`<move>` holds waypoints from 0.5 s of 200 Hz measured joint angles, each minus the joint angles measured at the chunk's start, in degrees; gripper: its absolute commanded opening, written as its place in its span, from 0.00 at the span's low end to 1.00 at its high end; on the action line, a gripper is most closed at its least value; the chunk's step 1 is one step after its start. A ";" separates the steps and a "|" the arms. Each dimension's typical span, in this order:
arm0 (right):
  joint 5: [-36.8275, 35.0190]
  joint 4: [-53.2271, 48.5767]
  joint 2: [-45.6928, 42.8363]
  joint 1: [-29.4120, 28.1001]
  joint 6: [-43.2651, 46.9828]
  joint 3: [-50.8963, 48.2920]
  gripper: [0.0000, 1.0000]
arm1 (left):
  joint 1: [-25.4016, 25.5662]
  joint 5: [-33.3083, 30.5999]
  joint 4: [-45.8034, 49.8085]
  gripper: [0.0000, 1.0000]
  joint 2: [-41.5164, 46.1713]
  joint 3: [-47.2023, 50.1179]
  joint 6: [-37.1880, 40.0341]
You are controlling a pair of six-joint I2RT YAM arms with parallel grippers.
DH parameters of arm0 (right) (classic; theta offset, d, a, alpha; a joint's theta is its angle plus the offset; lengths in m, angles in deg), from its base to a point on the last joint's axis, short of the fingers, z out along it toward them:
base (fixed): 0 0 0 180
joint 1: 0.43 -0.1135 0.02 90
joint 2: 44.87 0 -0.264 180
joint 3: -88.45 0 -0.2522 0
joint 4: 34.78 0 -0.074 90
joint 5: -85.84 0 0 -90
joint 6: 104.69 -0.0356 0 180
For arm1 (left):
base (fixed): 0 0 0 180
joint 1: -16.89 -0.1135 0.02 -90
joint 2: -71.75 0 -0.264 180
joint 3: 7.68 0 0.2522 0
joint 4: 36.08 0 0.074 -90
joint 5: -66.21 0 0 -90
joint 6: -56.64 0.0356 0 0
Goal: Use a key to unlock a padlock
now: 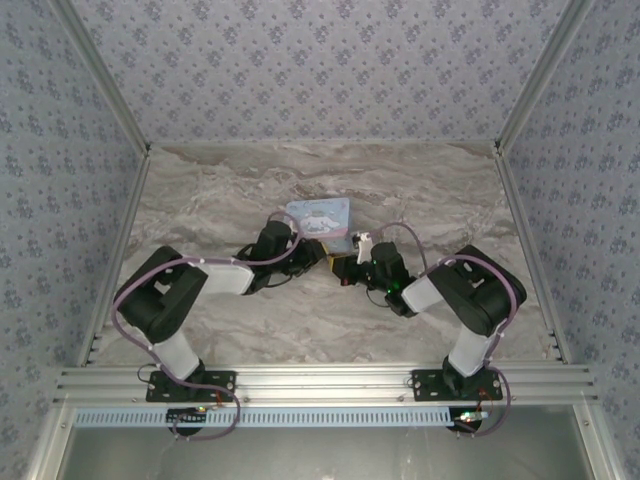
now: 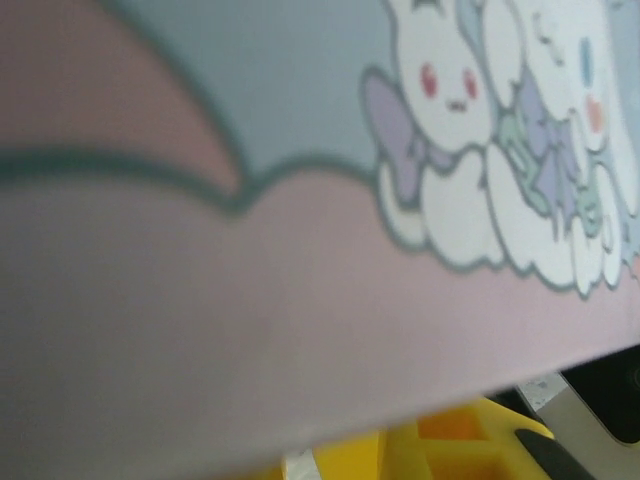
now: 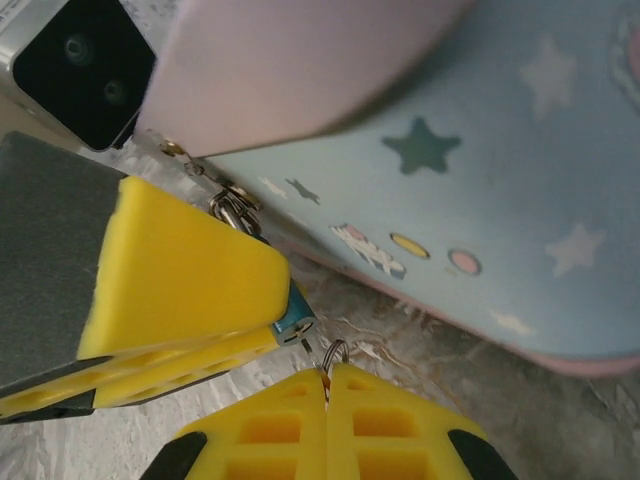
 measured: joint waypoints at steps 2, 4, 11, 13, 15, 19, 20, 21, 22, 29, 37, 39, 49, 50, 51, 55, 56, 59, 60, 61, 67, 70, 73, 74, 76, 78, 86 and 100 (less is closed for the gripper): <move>-0.13 -0.02 0.09 -0.04 -0.22 0.00 0.00 | 0.02 0.00 0.00 0.28 -0.15 -0.02 0.00; -0.26 0.00 0.24 -0.15 -0.74 -0.04 0.00 | 0.02 0.02 0.00 0.29 -0.35 -0.02 0.09; -0.81 0.28 0.76 -0.50 -2.32 -0.26 0.00 | 0.13 0.00 0.00 0.31 -0.83 -0.02 -0.04; -0.96 0.42 0.90 -0.59 -2.67 -0.31 0.00 | 0.13 -0.02 0.00 0.32 -0.92 -0.02 -0.13; -1.09 0.59 1.05 -0.70 -2.97 -0.39 0.00 | 0.20 -0.04 0.02 0.32 -1.05 -0.02 -0.15; -1.27 0.98 1.38 -0.96 -3.93 -0.59 0.00 | 0.24 -0.11 0.00 0.34 -1.25 -0.02 0.13; -1.31 1.07 1.42 -0.98 -4.09 -0.61 0.00 | 0.24 -0.13 -0.02 0.34 -1.29 -0.02 0.13; -1.38 1.18 1.49 -1.03 -4.22 -0.66 0.00 | 0.26 -0.17 -0.04 0.35 -1.33 -0.02 0.13; -1.46 1.33 1.60 -1.14 -4.37 -0.72 0.00 | 0.31 -0.20 -0.07 0.35 -1.36 -0.02 0.15; -1.84 2.01 2.05 -1.55 -5.62 -0.96 0.00 | 0.39 -0.26 -0.04 0.38 -1.36 -0.04 0.28; -2.16 2.67 2.49 -1.97 -6.84 -1.16 0.00 | 0.46 -0.26 -0.07 0.42 -1.36 -0.04 0.31; -2.25 2.78 2.58 -2.08 -7.15 -1.20 0.00 | 0.50 -0.26 -0.07 0.42 -1.36 -0.04 0.28; -2.75 3.06 2.93 -2.40 -8.20 -1.25 0.00 | 0.50 -0.28 0.00 0.44 -1.38 -0.04 -0.02; -2.80 3.06 2.95 -2.43 -8.28 -1.25 0.00 | 0.50 -0.24 0.00 0.45 -1.38 -0.04 0.11; -2.84 3.06 2.97 -2.45 -8.44 -1.25 0.00 | 0.50 -0.22 0.00 0.45 -1.38 -0.04 0.15; -2.99 3.13 3.02 -2.51 -8.72 -1.31 0.00 | 0.50 -0.26 0.00 0.46 -1.38 -0.04 -0.07; -3.04 3.17 3.04 -2.54 -8.83 -1.33 0.00 | 0.50 -0.24 0.00 0.46 -1.38 -0.04 -0.02; -3.17 3.28 3.06 -2.58 -9.14 -1.40 0.00 | 0.50 -0.24 -0.02 0.47 -1.38 -0.04 0.11; -3.23 3.30 3.06 -2.58 -9.18 -1.42 0.00 | 0.50 -0.24 -0.02 0.48 -1.38 -0.04 0.00; -3.28 3.30 3.06 -2.58 -9.20 -1.42 0.00 | 0.50 -0.26 -0.02 0.48 -1.38 -0.04 -0.07; -3.43 3.41 3.06 -2.67 -9.73 -1.51 0.00 | 0.50 -0.26 -0.07 0.49 -1.38 -0.04 -0.02; -3.58 3.45 3.06 -2.69 -9.97 -1.53 0.00 | 0.50 -0.26 -0.07 0.50 -1.38 -0.04 -0.09; -3.63 3.50 3.06 -2.69 -10.19 -1.57 0.00 | 0.50 -0.24 -0.11 0.51 -1.36 0.02 0.04; -3.67 3.52 3.06 -2.69 -10.21 -1.57 0.00 | 0.48 -0.28 -0.13 0.51 -1.36 0.04 -0.04; -3.76 3.58 3.06 -2.71 -10.25 -1.60 0.00 | 0.48 -0.28 -0.15 0.52 -1.36 0.07 -0.13; -3.80 3.63 3.06 -2.75 -10.43 -1.62 0.00 | 0.48 -0.26 -0.15 0.52 -1.31 0.13 0.00; -3.91 3.67 3.06 -2.80 -10.93 -1.66 0.00 | 0.31 -0.28 -0.22 0.54 -1.14 0.50 0.13; -4.13 3.74 3.06 -2.89 -11.98 -1.73 0.00 | 0.13 -0.57 -0.07 0.57 -0.20 1.66 0.31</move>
